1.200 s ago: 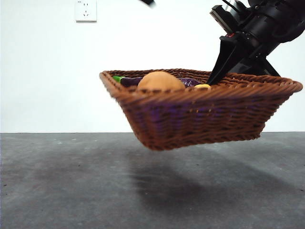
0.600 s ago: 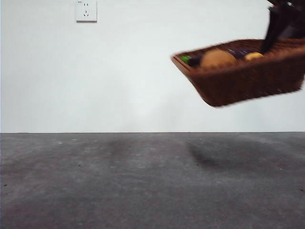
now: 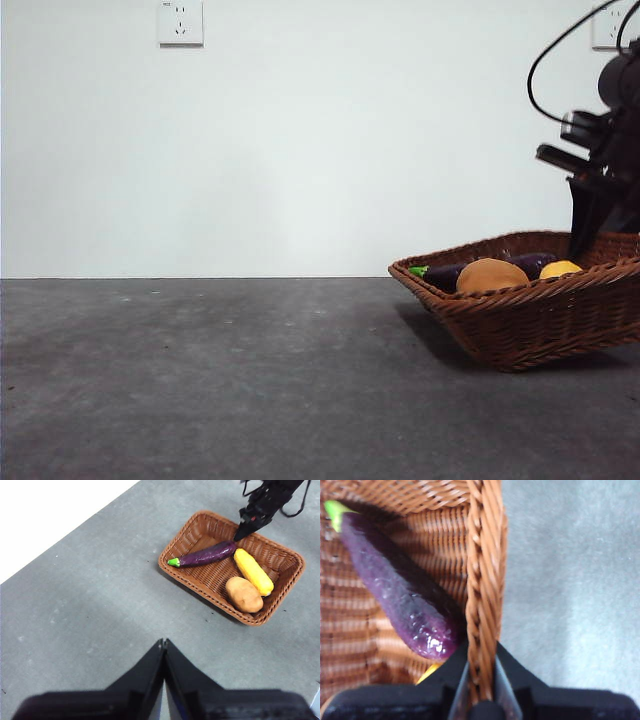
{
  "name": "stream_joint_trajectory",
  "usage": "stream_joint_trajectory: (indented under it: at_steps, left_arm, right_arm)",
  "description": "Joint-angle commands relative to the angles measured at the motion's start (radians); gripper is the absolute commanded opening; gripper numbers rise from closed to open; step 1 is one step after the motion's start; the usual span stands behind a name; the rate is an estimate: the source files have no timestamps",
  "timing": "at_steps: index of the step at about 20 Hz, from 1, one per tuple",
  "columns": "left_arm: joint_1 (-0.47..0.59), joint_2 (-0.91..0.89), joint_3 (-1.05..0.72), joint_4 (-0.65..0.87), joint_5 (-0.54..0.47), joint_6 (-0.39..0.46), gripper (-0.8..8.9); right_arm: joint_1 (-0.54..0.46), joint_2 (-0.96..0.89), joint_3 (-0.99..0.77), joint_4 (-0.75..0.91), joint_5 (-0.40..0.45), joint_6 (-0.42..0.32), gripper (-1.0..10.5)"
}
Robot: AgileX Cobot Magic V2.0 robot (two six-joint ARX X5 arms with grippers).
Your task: Help me put the vegetables on the table into the basket
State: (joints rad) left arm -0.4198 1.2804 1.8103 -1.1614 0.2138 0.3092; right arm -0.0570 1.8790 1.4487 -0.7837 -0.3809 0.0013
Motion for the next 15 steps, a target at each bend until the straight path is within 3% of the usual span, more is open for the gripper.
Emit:
stream_joint_trajectory:
  at_steps: [1,5,10,13,15]
  left_arm:
    - [0.003,-0.003,0.000,-0.002,0.002,-0.010,-0.08]
    - [0.003,-0.003,0.000,0.000,0.002,-0.013,-0.08]
    - [0.003,-0.003,0.000,0.002,0.002,-0.013,-0.08]
    - [0.003,-0.003,0.000,0.007,0.002,-0.013,-0.08]
    - [0.003,-0.003,0.000,0.018,0.002,-0.013,-0.08]
  right_arm:
    - [0.002,0.037,0.005,0.022,-0.002,-0.010,-0.1]
    - [0.002,0.090,0.005,0.024,0.076,-0.014,-0.1]
    - [0.002,0.100,0.005,0.027,0.099,-0.013,0.1]
    - [0.002,0.098,0.006,0.028,0.101,-0.013,3.0]
    - [0.002,0.085,0.007,0.027,0.101,-0.014,3.6]
